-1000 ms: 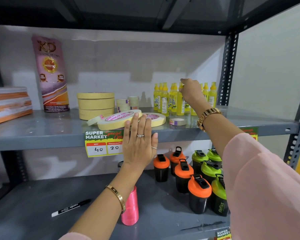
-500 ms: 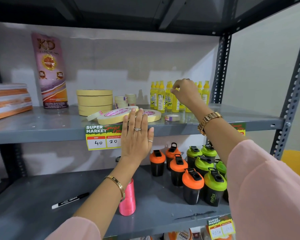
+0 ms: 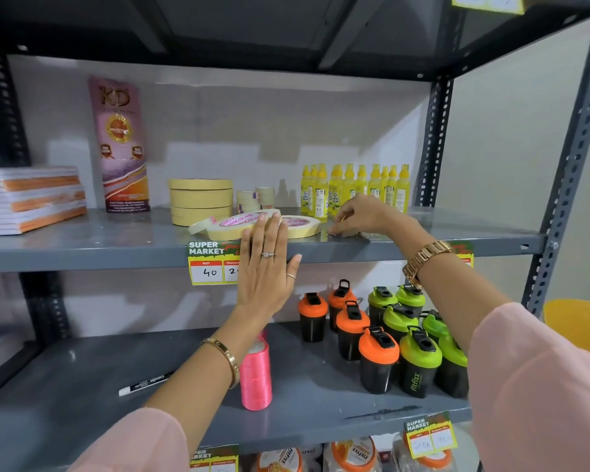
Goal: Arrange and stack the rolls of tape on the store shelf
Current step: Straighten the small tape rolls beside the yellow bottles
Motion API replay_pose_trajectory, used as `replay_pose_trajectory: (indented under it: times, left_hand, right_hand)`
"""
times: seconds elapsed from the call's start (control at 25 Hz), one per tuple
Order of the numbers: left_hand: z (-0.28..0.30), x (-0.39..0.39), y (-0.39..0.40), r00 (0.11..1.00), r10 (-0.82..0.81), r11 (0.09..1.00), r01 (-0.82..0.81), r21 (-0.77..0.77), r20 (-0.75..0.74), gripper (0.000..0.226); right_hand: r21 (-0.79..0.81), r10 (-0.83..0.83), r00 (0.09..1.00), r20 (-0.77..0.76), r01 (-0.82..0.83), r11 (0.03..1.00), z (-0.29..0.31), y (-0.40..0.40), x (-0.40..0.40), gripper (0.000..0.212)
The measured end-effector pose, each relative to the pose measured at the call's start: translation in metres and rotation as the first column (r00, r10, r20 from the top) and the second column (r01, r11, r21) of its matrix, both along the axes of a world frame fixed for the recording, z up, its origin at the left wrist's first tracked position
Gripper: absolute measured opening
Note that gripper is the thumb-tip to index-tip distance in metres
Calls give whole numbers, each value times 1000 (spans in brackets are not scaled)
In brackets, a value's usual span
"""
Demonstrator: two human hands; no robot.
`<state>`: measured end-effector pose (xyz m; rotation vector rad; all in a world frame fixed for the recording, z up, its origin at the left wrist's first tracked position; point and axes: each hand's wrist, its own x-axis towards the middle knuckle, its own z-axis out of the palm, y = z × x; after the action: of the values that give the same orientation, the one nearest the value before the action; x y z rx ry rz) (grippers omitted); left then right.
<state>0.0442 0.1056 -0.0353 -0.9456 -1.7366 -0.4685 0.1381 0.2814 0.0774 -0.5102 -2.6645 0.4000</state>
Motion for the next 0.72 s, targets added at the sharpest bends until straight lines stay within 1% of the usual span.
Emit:
replay_pose_trajectory:
  times: [0.08, 0.16, 0.2, 0.32, 0.44, 0.56, 0.72]
  left_hand:
    - [4, -3, -11, 1000, -17, 1000, 17, 11, 14, 53]
    - [11, -9, -23, 998, -39, 999, 38, 15, 48, 51]
    - [15, -12, -30, 996, -56, 998, 55, 13, 72, 51]
    - [23, -23, -50, 983, -105, 994, 107, -7, 148, 48]
    - [27, -34, -66, 981, -109, 989, 123, -77, 159, 46]
    - [32, -41, -75, 987, -69, 985, 91, -146, 147, 55]
    - [31, -45, -71, 992, -45, 982, 65, -175, 118, 61]
  right_hand:
    - [31, -10, 999, -41, 11, 999, 1, -4, -2, 22]
    - [52, -14, 993, -121, 20, 998, 5, -10, -6, 20]
    - [42, -8, 985, -172, 15, 999, 8, -14, -8, 19]
    - [-14, 12, 951, -310, -17, 1000, 16, -28, -23, 33]
    - [-46, 48, 925, -378, -71, 996, 23, -43, -43, 36]
    - [-75, 74, 929, -362, -108, 991, 27, -53, -67, 38]
    - [-43, 77, 958, -276, -93, 995, 35, -62, -97, 23]
